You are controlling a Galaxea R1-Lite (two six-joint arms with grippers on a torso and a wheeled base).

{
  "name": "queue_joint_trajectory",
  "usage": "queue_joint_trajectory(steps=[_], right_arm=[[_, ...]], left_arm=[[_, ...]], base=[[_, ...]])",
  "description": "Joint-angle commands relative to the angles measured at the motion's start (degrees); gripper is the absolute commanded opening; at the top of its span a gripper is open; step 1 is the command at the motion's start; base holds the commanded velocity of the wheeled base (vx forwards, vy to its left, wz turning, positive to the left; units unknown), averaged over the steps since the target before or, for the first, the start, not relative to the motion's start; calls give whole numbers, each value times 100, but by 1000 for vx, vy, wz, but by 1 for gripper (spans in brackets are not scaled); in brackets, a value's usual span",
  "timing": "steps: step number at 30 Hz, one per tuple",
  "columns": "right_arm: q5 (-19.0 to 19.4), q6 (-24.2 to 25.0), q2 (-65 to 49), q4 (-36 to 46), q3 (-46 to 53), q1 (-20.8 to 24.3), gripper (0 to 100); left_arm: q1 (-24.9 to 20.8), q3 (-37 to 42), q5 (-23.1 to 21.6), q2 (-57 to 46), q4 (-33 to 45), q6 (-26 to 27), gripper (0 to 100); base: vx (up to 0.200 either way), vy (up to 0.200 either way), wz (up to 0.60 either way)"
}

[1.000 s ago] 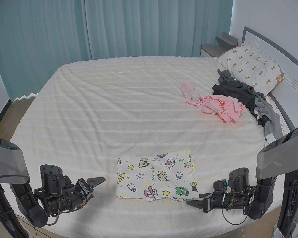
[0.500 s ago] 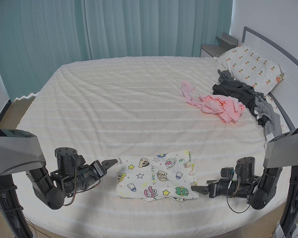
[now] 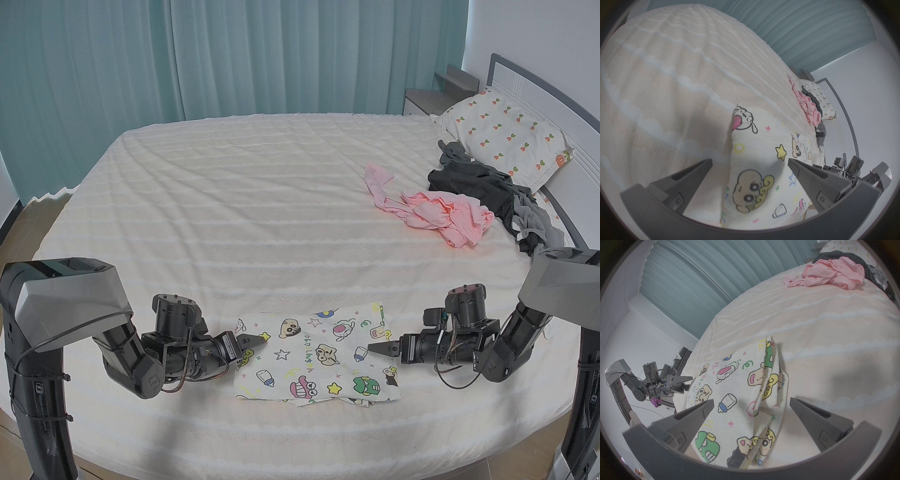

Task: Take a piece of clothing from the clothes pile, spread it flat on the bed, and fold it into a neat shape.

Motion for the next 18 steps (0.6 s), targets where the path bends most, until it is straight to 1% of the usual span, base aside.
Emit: queue_joint_trajectory(steps=[1, 8, 11, 17, 18], right_arm=[[21, 5, 167, 200, -297, 8, 100], [197, 137, 255, 437, -499, 26, 100], [267, 216, 281, 542, -570, 96, 100], [267, 225, 395, 595, -666, 280, 100], [276, 225, 404, 613, -675, 351, 100]], left_arm=[[-42, -277, -34, 339, 17, 15, 100], [-191, -269, -51, 312, 9, -20, 100], [-261, -251, -51, 304, 9, -38, 100], [-341, -304, -51, 321, 9, -55, 100], [-385, -304, -51, 312, 9, -135, 100]], base=[[0, 0, 0], [0, 0, 0], [0, 0, 0], [0, 0, 0], [0, 0, 0]])
